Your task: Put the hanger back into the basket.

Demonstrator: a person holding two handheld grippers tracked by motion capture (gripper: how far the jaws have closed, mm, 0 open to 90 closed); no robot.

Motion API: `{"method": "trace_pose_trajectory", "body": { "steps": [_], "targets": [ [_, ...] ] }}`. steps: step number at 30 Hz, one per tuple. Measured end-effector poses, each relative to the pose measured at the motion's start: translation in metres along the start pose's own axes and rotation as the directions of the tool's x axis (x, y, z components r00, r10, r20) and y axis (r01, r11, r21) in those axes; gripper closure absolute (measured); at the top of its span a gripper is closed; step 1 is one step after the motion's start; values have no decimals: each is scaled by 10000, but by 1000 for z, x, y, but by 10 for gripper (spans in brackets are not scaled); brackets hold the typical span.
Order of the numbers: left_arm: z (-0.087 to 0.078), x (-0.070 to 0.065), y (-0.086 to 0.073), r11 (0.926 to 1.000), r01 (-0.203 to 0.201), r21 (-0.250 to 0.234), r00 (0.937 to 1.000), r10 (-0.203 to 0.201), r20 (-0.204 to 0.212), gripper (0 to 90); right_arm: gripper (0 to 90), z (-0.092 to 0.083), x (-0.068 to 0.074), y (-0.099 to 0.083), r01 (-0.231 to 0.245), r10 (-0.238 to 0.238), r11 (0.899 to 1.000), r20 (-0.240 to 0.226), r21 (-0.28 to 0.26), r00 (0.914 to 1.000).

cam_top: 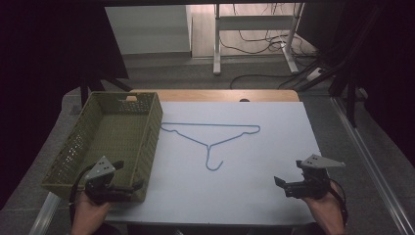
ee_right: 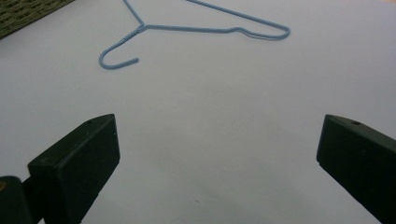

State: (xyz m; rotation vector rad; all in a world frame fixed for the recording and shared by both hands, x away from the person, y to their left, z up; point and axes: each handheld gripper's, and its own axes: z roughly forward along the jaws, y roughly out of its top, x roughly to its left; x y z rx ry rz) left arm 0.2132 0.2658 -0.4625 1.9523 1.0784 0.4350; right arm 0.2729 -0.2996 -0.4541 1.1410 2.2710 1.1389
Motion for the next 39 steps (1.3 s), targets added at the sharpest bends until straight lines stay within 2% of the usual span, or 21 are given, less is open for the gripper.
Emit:
{"method": "trace_pose_trajectory", "body": {
  "steps": [14, 26, 31, 35, 39],
  "targets": [
    [1, 1, -1, 9998, 72, -198, 9999, -73, -72, 30, 0, 3, 3, 0, 149, -150, 9999, 117, 52, 9998],
    [0, 2, -1, 9985, 168, -523, 9998, -164, 81, 24, 2, 3, 6, 2, 381, -385, 9991, 182, 188, 9991],
    [-2, -2, 2, 9969, 71, -787, 9997, -52, 241, 24, 2, 3, 8, 7, 463, -465, 9985, 55, 292, 9989],
    [-2, -8, 5, 9961, -252, -843, 9992, 278, 295, 23, 2, 3, 10, 11, 638, -639, 9974, 23, 334, 9980],
    [-3, -12, 9, 9948, -423, -926, 9981, 462, 406, 23, 1, 4, 11, 15, 616, -613, 9978, -114, 253, 9981]
  ]
}}
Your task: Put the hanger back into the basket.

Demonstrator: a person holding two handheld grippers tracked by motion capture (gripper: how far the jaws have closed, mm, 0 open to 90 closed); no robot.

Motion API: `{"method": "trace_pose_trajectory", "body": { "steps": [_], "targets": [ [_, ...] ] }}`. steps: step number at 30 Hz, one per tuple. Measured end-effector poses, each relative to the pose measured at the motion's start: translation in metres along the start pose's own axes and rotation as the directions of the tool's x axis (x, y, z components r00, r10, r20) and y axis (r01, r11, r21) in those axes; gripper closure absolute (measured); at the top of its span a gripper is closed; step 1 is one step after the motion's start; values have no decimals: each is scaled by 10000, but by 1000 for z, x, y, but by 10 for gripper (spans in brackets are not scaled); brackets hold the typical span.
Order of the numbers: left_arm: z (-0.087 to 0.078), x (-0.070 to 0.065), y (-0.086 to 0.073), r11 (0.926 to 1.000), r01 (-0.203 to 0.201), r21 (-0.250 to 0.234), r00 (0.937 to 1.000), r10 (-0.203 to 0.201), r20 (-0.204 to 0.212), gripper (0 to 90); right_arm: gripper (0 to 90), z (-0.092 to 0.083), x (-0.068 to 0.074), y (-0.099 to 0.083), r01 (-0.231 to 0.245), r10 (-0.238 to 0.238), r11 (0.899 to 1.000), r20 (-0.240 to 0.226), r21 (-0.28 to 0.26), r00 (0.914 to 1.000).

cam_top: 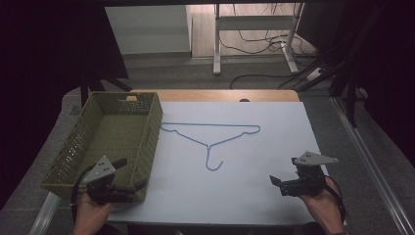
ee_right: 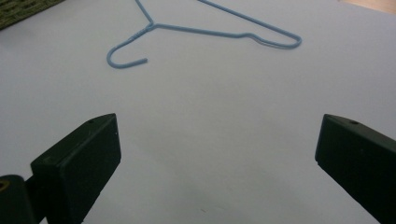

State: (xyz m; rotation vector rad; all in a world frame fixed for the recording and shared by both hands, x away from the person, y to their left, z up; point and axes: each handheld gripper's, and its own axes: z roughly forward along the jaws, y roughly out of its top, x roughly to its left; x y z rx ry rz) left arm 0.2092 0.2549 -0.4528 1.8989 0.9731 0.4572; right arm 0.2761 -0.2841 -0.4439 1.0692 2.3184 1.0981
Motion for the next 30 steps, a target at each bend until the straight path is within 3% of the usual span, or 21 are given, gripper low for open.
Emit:
{"method": "trace_pose_trajectory", "body": {
  "steps": [10, 30],
  "targets": [
    [3, -4, 12, 9996, 39, -291, 9992, -28, 402, 24, 0, 4, 6, 13, 303, -299, 9995, -317, 121, 9990],
    [28, -21, 27, 9998, -177, -86, 9926, 186, 1197, 1, 0, 19, 16, 33, 709, -692, 9973, -791, 195, 9945]
  ]
}}
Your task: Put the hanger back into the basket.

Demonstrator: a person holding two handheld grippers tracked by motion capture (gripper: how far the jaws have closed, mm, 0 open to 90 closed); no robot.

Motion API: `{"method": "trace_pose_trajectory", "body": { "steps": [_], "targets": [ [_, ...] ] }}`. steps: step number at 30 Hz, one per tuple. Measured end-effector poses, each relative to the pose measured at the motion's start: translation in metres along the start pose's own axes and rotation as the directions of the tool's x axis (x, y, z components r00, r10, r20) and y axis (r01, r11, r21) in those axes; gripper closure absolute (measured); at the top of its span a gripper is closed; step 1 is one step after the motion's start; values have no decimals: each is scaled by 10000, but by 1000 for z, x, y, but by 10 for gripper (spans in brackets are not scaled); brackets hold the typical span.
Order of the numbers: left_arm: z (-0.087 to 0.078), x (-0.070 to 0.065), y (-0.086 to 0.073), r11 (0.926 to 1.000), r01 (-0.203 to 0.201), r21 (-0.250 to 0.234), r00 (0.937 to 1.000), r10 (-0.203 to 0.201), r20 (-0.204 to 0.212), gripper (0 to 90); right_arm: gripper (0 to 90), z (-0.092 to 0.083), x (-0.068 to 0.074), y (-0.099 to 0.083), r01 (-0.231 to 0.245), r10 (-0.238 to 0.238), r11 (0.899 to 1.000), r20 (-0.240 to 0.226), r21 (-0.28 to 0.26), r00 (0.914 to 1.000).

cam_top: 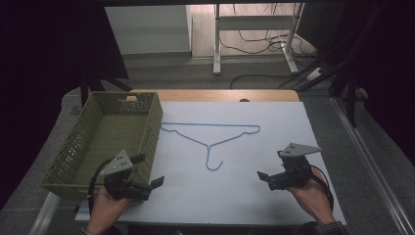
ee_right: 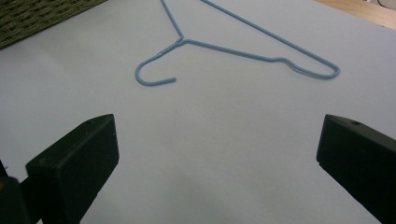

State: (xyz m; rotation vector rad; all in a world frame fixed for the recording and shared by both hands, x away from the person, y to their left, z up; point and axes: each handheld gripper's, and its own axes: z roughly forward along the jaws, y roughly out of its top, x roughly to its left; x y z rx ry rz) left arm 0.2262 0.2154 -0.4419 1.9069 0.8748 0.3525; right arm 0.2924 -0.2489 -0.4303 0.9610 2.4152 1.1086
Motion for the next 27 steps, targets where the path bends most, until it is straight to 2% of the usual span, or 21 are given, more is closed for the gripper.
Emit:
{"method": "trace_pose_trajectory", "body": {
  "steps": [4, 13, 20, 25, 27],
  "targets": [
    [10, -5, 3, 9998, -90, 166, 9998, 87, 169, 1, 0, 7, 3, 6, -23, 21, 10000, -198, -89, 9998],
    [25, -9, 5, 9992, -120, 384, 9994, 107, 329, 2, 0, 23, 10, 14, 218, -215, 9997, -253, 87, 9994],
    [39, -12, 4, 9995, 204, 239, 9976, -219, 650, 2, 0, 37, 15, 23, 352, -341, 9992, -509, 199, 9981],
    [49, -15, 6, 9996, 141, 245, 9973, -158, 718, 2, 0, 45, 17, 27, 500, -480, 9983, -613, 301, 9970],
    [53, -17, 6, 9995, -9, 300, 9976, -12, 694, 3, 0, 49, 18, 28, 435, -409, 9984, -695, 360, 9967]
  ]
}}
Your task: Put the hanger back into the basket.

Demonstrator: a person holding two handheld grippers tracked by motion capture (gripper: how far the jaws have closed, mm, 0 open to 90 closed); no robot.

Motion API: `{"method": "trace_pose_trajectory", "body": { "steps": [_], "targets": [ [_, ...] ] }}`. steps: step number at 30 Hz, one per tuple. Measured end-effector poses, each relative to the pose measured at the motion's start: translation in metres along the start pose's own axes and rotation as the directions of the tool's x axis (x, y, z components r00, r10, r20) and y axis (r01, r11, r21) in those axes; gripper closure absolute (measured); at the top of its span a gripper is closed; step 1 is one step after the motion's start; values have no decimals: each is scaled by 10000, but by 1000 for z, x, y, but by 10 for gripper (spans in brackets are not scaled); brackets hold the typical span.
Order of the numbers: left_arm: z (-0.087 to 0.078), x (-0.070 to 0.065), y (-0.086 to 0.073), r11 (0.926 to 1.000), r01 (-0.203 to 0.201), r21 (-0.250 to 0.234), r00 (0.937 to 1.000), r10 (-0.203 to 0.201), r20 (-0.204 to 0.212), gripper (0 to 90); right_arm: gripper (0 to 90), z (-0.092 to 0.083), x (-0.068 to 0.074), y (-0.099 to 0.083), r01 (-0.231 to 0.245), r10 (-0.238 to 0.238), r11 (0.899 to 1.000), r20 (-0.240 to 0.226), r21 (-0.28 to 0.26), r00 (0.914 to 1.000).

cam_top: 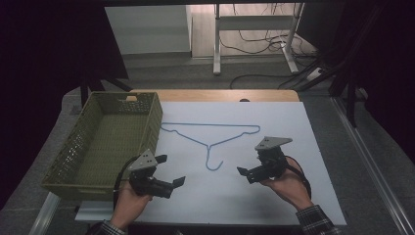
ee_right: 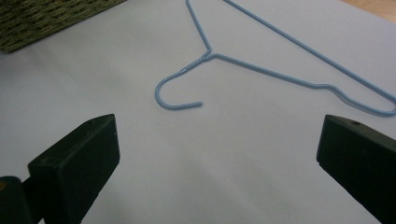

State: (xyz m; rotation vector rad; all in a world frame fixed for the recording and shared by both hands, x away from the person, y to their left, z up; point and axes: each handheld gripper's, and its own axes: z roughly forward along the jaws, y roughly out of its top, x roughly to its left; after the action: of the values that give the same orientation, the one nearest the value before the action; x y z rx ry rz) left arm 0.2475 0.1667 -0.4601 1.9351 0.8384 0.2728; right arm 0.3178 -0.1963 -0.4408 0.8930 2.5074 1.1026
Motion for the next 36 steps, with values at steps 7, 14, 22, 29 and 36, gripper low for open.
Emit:
{"method": "trace_pose_trajectory", "body": {
  "steps": [7, 14, 22, 29, 36],
  "targets": [
    [17, 2, 1, 9998, -184, 97, 9997, 183, 140, 4, 5, 12, 1, 6, 41, -38, 9999, -261, 96, 9997],
    [28, 9, 0, 9997, 44, 223, 9996, -50, 280, 10, 59, 23, 4, 12, 303, -296, 9993, -348, 196, 9990],
    [40, 12, 1, 9992, -63, 400, 10000, 61, 57, 8, 141, 37, 6, 18, 421, -403, 9986, -555, 326, 9976],
    [48, 23, -1, 9994, 285, 175, 9995, -282, -125, 17, 236, 54, 7, 23, 480, -433, 9968, -719, 642, 9965],
    [54, 28, 0, 9994, 234, 261, 9993, -226, -294, 17, 312, 68, 11, 27, 743, -667, 9938, -911, 830, 9936]
  ]
}}
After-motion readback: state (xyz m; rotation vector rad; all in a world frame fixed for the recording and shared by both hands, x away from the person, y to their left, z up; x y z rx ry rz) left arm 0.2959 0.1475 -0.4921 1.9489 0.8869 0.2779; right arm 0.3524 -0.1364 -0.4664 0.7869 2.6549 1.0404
